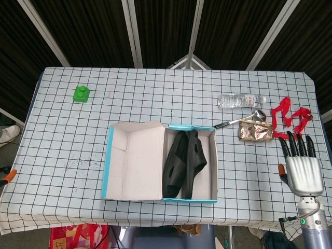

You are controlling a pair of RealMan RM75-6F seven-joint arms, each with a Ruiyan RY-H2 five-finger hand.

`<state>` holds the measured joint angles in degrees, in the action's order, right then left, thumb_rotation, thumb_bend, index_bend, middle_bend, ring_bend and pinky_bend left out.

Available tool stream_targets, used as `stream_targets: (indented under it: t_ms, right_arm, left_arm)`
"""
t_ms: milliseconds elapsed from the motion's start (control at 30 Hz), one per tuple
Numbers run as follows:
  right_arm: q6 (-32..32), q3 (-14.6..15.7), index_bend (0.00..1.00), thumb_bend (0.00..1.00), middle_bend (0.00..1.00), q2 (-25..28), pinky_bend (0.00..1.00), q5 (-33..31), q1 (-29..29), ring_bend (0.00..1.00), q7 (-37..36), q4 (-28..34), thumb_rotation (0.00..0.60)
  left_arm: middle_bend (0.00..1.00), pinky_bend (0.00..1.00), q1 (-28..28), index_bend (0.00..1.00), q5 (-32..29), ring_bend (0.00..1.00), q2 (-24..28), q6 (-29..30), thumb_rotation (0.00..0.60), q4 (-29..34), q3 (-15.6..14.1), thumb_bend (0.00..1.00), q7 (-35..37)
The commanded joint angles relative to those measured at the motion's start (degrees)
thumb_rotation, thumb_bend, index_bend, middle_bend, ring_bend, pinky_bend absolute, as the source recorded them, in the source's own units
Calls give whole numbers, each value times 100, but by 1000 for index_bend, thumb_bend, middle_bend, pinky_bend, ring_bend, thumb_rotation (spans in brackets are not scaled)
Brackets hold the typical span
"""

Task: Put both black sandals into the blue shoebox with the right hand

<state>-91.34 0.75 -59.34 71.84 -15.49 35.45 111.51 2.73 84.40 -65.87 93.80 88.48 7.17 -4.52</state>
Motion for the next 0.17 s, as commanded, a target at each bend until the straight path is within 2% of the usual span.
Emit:
stream_targets:
  t_ms: [33,167]
  right_arm:
    - [-42,113,152,427,51,27,1,-45,203,40,60,-110,600]
    - [24,60,152,427,50,46,1,-58,326,40,-390,-218,600]
  left_arm:
    - [0,15,9,50,19,0,-15,-17,600,0,-18,187,-47]
    - [0,16,42,50,34,0,-53,-64,600,-28,-31,187,-138]
